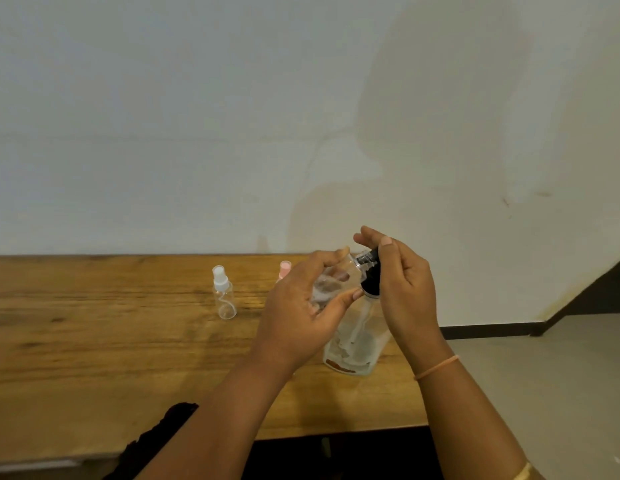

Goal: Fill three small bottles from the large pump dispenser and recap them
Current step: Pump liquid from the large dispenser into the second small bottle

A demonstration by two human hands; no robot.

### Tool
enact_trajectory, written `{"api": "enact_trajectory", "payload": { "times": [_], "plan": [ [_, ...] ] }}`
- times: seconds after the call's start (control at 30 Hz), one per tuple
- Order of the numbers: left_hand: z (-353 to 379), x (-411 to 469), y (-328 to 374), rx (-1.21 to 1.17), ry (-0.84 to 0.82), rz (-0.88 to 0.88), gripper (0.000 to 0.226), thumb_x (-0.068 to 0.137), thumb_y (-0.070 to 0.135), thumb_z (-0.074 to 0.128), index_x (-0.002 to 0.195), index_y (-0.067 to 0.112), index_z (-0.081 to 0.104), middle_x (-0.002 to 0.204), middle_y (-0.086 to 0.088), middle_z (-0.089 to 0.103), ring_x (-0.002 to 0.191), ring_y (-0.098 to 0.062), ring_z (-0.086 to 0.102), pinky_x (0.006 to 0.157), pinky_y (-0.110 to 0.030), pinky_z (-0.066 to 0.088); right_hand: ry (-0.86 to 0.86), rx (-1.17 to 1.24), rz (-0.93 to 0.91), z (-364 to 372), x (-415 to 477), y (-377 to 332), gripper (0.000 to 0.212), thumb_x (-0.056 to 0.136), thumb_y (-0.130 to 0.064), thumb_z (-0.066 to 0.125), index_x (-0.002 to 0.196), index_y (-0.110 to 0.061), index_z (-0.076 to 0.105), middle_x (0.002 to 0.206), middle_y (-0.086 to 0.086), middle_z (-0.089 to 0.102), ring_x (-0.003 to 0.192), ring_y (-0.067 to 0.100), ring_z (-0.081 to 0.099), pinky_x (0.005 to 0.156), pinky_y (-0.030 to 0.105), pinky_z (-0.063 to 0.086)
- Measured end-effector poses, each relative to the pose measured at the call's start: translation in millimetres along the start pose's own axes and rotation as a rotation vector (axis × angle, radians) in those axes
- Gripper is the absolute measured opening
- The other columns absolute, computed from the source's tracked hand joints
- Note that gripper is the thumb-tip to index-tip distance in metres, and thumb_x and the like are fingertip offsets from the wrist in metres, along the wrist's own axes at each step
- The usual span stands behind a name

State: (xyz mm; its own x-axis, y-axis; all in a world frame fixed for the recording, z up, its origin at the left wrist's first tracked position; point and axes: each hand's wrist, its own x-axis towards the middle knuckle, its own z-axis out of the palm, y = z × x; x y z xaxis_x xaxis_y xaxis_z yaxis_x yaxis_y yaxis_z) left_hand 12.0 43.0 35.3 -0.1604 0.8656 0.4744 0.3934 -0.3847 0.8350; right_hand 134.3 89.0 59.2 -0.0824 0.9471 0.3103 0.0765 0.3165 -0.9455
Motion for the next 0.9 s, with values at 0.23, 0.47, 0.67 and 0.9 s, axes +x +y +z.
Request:
{"api": "enact_trajectory", "payload": {
  "times": [0.23,0.47,0.67,0.9],
  "plan": [
    [2,1,-4,0.019,-0.024,-0.044,0.034,0.080,0.031,0.073,0.104,0.046,0.052,0.100,0.014,0.067,0.095,0.003,0.064,0.077,-0.025,0.057,-0.008,-0.083,-0.014,-2,2,7,0.028,0.101,-0.030,0.036,0.110,-0.025,0.062,0.107,-0.010,0.064,0.113,0.008,0.057,0.099,0.033,0.047],
    [0,1,-4,-0.023,-0.044,-0.038,0.035,0.076,0.043,0.070,0.107,0.045,0.054,0.100,0.019,0.066,0.094,0.000,0.065,0.081,-0.034,0.056,-0.027,-0.055,-0.010,-3,3,2,0.028,0.099,-0.030,0.039,0.114,-0.025,0.062,0.112,-0.015,0.061,0.127,0.011,0.048,0.105,0.027,0.040],
    [-2,2,1,-0.019,-0.056,-0.032,0.032,0.079,0.035,0.070,0.105,0.042,0.054,0.101,0.025,0.064,0.095,0.005,0.063,0.077,-0.021,0.055,0.030,-0.054,-0.010,-1,2,2,0.034,0.102,-0.019,0.035,0.123,-0.014,0.061,0.107,-0.006,0.066,0.105,0.003,0.061,0.088,0.017,0.049],
    [0,-2,-4,0.005,-0.085,-0.081,0.034,0.080,0.036,0.071,0.102,0.053,0.050,0.098,0.028,0.063,0.089,0.004,0.063,0.077,-0.032,0.057,0.017,-0.078,0.003,-2,-4,10,0.030,0.102,-0.020,0.034,0.114,-0.026,0.061,0.113,-0.002,0.066,0.108,0.003,0.059,0.089,0.018,0.048]
  ]
}}
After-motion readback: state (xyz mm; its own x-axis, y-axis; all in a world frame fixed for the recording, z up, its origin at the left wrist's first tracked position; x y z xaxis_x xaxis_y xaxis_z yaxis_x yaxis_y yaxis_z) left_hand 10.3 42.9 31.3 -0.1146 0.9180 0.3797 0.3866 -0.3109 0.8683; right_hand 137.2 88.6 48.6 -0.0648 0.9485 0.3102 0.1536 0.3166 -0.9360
